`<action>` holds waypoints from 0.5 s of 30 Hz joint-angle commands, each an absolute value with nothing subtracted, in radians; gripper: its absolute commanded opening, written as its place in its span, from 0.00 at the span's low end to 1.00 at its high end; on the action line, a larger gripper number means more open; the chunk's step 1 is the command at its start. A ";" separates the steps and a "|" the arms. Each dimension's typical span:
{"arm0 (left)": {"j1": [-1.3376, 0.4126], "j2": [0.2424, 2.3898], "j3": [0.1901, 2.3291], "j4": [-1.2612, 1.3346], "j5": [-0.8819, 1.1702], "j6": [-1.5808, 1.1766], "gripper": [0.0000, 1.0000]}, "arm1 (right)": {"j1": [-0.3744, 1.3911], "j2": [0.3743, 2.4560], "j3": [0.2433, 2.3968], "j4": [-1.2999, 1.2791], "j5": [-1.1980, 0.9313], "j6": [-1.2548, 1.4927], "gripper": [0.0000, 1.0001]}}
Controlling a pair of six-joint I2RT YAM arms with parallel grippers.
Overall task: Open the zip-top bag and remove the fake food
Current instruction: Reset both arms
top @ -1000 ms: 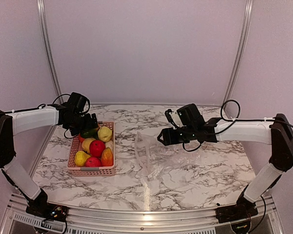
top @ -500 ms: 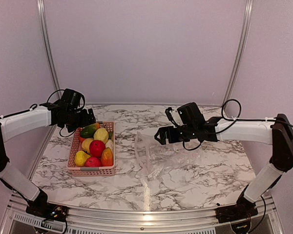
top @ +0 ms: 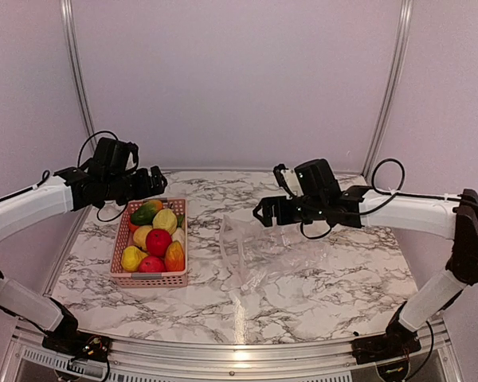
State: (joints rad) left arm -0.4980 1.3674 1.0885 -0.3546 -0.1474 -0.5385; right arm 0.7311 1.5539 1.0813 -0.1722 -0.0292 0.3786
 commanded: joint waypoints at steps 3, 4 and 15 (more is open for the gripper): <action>-0.578 1.316 1.069 -0.261 -0.137 -0.477 0.99 | 0.738 1.477 1.121 -0.161 0.043 0.405 0.99; -0.592 1.309 1.065 -0.247 -0.133 -0.468 0.99 | 0.740 1.464 1.121 -0.160 0.051 0.408 0.99; -0.640 1.223 1.026 -0.143 -0.111 -0.454 0.99 | 0.742 1.298 1.066 -0.060 0.125 0.418 0.99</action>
State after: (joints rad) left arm -0.6395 1.2648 1.0454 -0.2115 -0.1291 -0.4706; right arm 0.7334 1.3491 1.0763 -0.1207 0.0811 0.4118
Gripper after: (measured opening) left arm 0.990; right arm 0.987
